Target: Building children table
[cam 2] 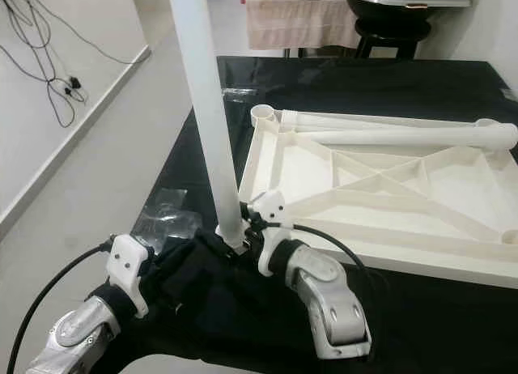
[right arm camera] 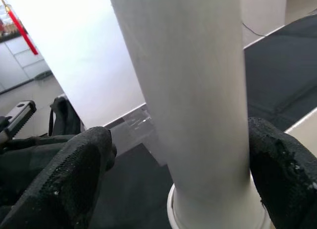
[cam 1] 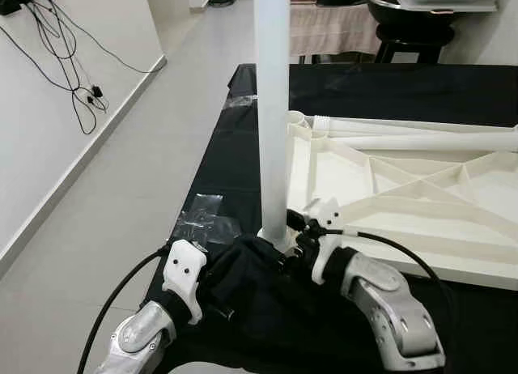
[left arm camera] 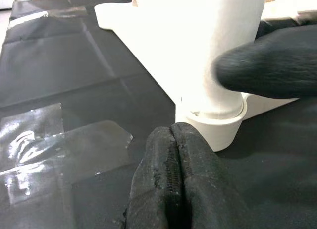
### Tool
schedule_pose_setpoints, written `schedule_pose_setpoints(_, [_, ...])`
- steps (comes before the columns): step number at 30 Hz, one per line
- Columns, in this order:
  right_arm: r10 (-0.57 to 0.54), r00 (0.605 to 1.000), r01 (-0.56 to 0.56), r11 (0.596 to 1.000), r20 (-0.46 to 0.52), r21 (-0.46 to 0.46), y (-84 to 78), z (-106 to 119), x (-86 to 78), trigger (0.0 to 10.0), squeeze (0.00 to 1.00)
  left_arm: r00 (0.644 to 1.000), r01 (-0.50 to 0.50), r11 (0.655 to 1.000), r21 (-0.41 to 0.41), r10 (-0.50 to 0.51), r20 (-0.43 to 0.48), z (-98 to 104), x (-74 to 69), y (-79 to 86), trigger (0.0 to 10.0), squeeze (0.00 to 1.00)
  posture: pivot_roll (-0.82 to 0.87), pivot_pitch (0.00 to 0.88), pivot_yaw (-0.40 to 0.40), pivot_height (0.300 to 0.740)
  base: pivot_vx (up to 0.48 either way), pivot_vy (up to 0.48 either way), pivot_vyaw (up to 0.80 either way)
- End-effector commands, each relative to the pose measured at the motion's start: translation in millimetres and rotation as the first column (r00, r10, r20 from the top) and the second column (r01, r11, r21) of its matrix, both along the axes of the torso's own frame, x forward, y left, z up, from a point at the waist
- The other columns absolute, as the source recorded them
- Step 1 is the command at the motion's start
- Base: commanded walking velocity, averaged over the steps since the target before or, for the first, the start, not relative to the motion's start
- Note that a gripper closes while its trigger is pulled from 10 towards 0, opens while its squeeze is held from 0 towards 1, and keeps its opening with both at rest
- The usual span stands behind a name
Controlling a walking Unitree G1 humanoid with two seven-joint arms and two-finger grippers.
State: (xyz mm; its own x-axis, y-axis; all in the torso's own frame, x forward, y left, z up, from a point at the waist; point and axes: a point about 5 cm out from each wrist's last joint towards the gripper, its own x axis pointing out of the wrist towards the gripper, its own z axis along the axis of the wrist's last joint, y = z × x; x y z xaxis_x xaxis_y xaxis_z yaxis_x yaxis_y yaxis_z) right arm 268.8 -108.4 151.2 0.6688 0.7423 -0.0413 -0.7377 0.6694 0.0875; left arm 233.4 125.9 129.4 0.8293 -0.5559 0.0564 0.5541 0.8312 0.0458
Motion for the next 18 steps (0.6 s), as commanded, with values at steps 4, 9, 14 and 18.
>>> schedule_pose_setpoints(4, [-0.097,0.995,0.097,0.995,-0.018,0.033,-17.2,-5.9,-12.7,10.0,1.0,0.989,-0.144,0.989,0.041,0.145,-0.023,-5.2,2.6,16.4,10.0,0.0,-0.08,0.145,0.04,0.74,0.0,0.0,0.0])
schedule_pose_setpoints(9, [-0.282,0.959,0.284,0.957,-0.029,0.057,-26.1,-9.6,-15.7,10.0,0.0,0.973,-0.231,0.971,0.058,0.232,-0.018,-5.8,3.2,25.3,10.0,0.0,-0.08,0.143,0.044,0.74,0.0,0.0,0.0])
schedule_pose_setpoints(14, [-0.35,0.935,0.353,0.933,-0.051,0.062,-30.7,-13.0,-13.9,10.0,0.0,0.965,-0.263,0.962,0.074,0.264,0.0,-6.9,2.3,29.9,10.0,0.0,-0.09,0.133,0.057,0.74,0.0,0.0,0.0])
schedule_pose_setpoints(18, [-0.429,0.901,0.432,0.9,-0.06,0.061,-39.2,-16.4,-10.7,10.0,0.0,0.95,-0.308,0.945,0.107,0.311,-0.014,-11.6,3.1,35.1,10.0,0.0,-0.08,0.125,0.052,0.74,0.0,0.24,0.0])
